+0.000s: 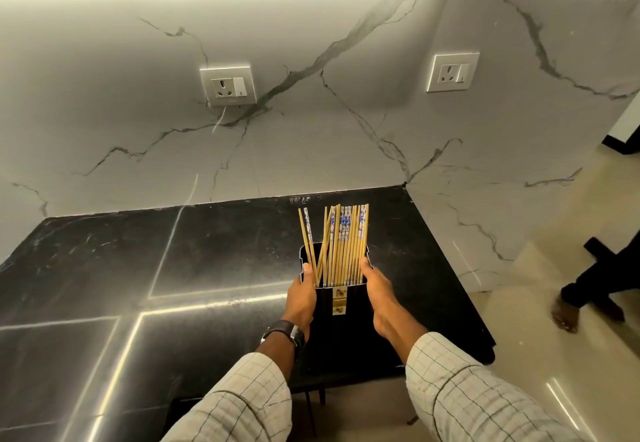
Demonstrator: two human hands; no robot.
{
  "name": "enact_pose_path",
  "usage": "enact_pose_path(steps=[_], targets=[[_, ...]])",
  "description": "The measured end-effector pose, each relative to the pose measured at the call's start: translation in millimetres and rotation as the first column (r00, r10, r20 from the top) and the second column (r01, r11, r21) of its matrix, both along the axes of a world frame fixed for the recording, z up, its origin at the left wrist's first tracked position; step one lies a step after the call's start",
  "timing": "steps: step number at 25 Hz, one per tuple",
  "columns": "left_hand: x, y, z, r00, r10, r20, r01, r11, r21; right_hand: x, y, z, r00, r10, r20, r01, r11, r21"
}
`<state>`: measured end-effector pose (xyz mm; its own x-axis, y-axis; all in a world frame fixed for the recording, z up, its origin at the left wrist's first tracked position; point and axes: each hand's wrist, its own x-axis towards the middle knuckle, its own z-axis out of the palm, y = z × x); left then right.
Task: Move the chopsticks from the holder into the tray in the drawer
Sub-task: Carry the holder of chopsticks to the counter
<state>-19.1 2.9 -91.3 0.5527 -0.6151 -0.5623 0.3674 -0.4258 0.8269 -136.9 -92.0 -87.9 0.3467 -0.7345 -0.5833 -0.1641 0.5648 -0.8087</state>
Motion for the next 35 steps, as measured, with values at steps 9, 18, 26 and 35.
enact_pose_path(steps=[9, 18, 26, 35], targets=[[6, 49, 18, 0.989, 0.145, -0.031, -0.148, 0.974, -0.169, 12, 47, 7, 0.994, -0.038, 0.107, 0.049, 0.994, -0.101], [5, 137, 31, 0.972, 0.237, -0.001, -0.231, 0.946, -0.229, 25, 121, 19, 0.983, 0.105, 0.153, -0.084, 0.987, -0.134], [-14, 216, 35, 0.922, 0.383, 0.055, -0.362, 0.904, -0.227, 25, 188, 27, 0.941, 0.293, 0.168, -0.263, 0.948, -0.178], [-82, 322, 42, 0.751, 0.660, 0.018, -0.627, 0.721, -0.294, 1, 271, 32, 0.770, 0.603, 0.210, -0.558, 0.795, -0.237]])
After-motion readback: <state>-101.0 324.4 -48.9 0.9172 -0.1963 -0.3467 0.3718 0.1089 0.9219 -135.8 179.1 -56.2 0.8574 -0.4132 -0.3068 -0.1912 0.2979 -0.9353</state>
